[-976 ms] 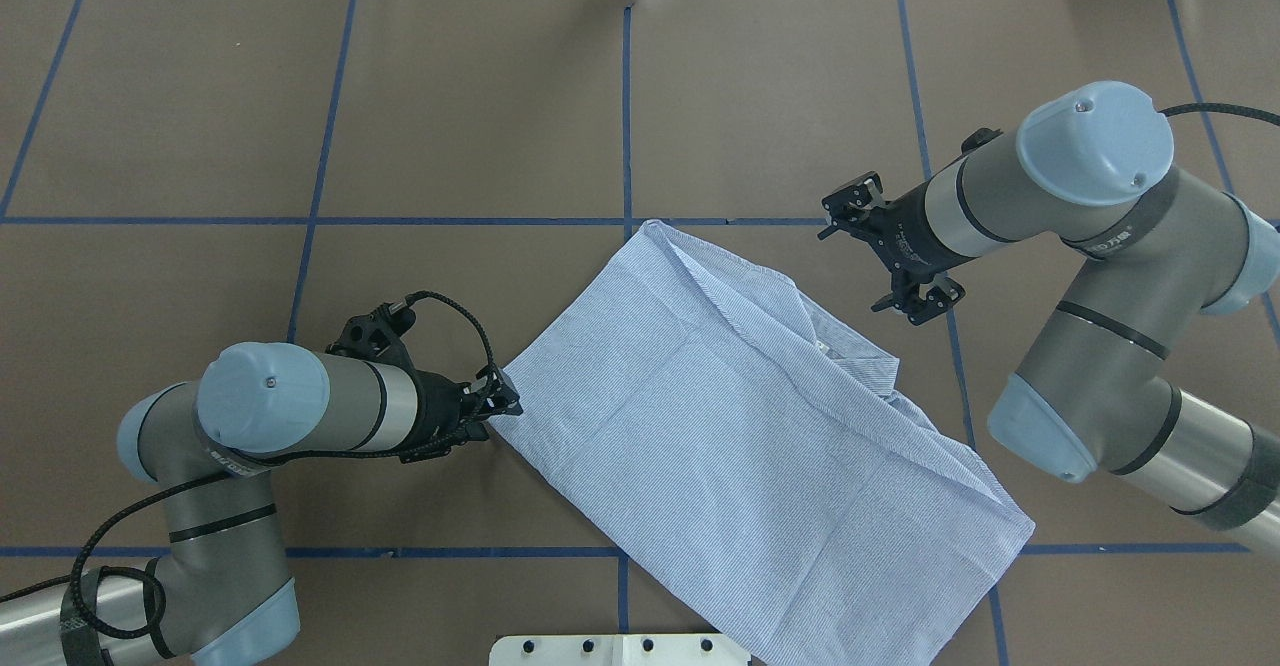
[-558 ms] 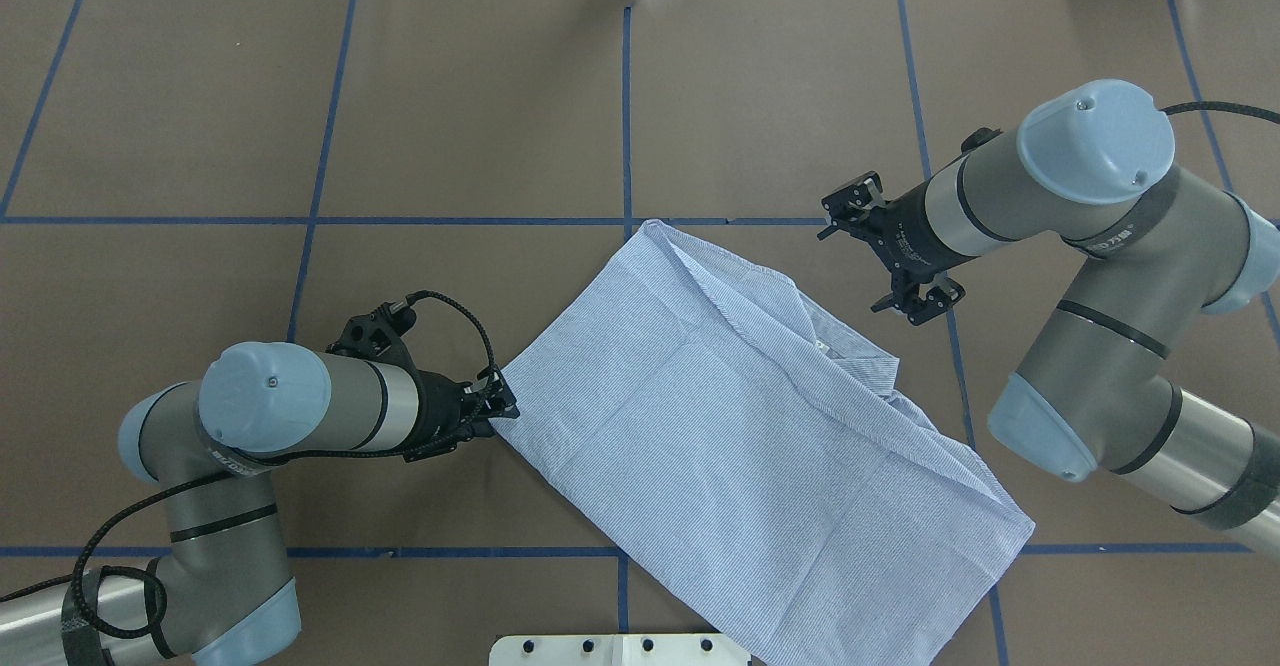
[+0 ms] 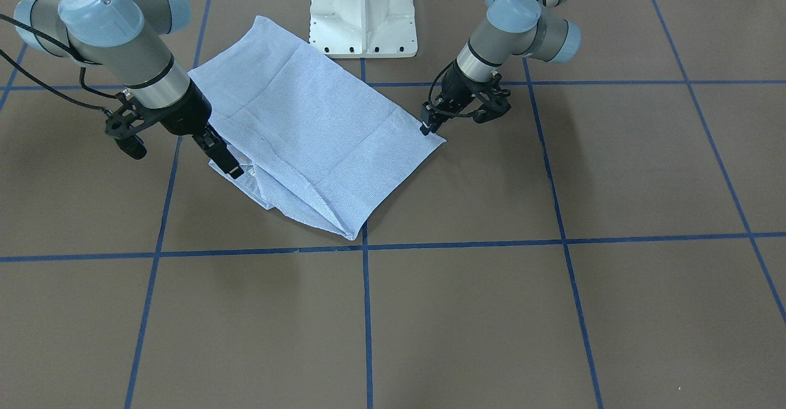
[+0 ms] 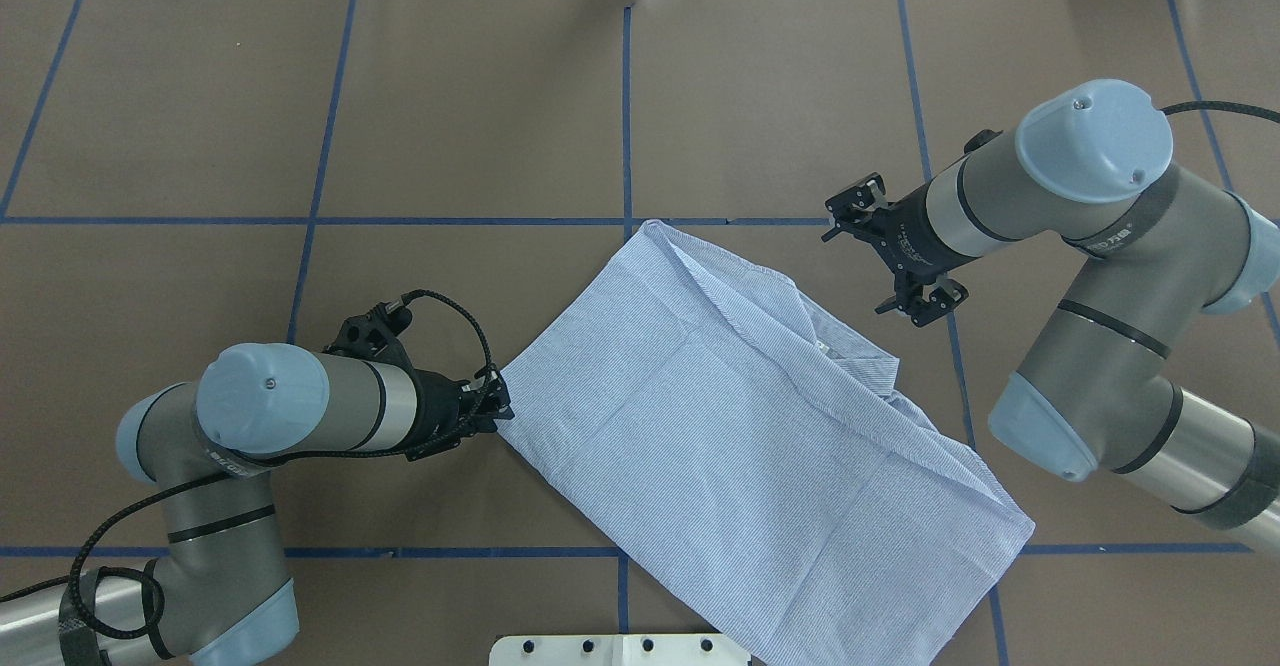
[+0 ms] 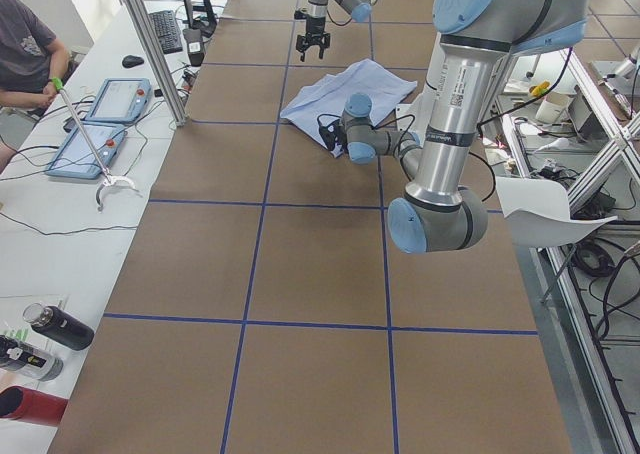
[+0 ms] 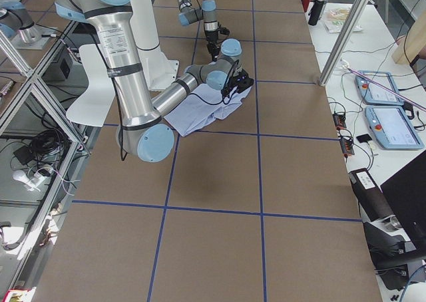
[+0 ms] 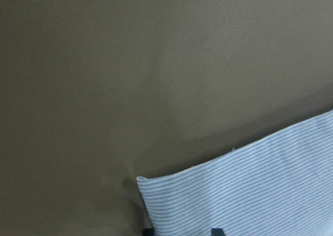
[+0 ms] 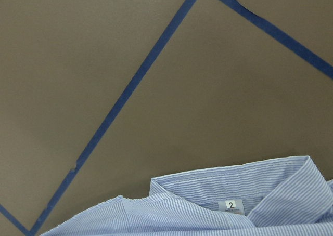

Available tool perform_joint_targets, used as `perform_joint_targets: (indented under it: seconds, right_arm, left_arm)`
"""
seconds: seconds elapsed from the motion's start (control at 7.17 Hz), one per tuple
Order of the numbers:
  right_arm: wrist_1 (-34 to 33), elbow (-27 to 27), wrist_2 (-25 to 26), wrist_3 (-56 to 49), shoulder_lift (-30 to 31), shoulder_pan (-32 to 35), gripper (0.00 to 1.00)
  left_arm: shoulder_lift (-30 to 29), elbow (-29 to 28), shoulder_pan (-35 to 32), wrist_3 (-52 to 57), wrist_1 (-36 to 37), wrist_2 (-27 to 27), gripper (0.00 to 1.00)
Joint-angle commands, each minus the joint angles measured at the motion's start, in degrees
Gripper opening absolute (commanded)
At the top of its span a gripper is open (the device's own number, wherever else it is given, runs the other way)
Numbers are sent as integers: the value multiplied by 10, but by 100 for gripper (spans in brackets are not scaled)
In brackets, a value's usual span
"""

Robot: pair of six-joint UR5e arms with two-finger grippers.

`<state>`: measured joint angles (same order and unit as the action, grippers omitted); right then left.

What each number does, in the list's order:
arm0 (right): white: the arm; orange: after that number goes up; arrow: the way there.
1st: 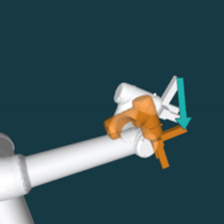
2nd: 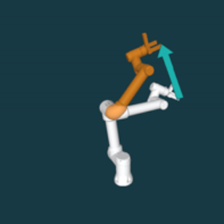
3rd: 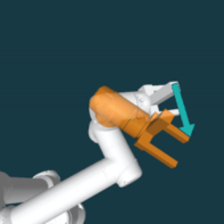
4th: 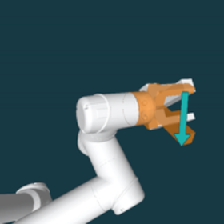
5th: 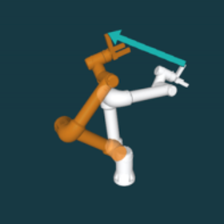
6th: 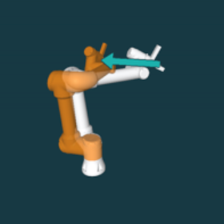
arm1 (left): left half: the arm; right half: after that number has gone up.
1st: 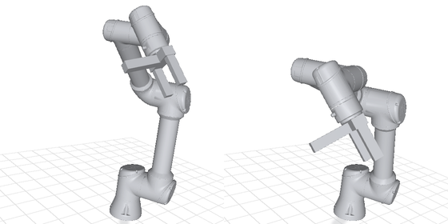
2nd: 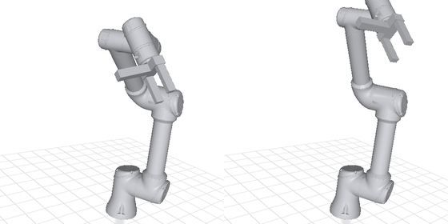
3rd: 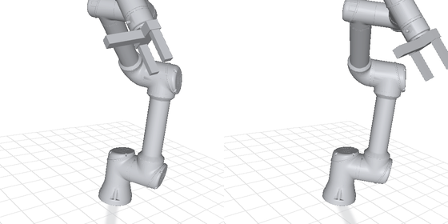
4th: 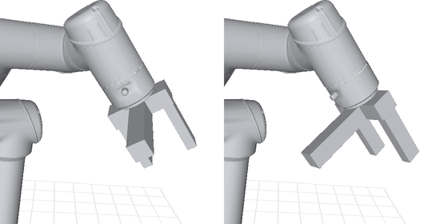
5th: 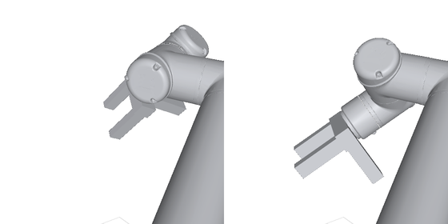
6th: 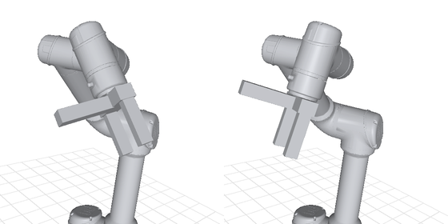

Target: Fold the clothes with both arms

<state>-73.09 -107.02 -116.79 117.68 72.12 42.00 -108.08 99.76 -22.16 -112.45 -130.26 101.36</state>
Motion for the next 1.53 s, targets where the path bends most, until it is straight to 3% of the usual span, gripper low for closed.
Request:
perform_joint_targets:
  seconds: [0.0, 0.56, 0.7, 0.84, 0.98, 1.39]
  right_arm:
    - [-7, 1, 0, 0, 0, 0, 100]
    - [-12, -1, -1, 0, 0, 3, 100]
    - [-12, -1, -1, 0, 0, 3, 100]
    - [-12, 0, 0, 0, 0, 3, 100]
    - [-12, 1, -1, 0, 1, 3, 100]
    - [-21, 0, -1, 0, 0, 4, 100]
  left_arm:
    - [2, 8, -3, -6, 0, 0, 0]
    - [0, 8, -15, -1, 10, 1, 0]
    - [-3, 8, -15, -1, 37, 2, 25]
    - [-3, 9, -19, 2, 42, 2, 59]
    - [-3, 8, -19, 2, 47, 2, 65]
    - [-26, 3, -17, 0, 83, 3, 64]
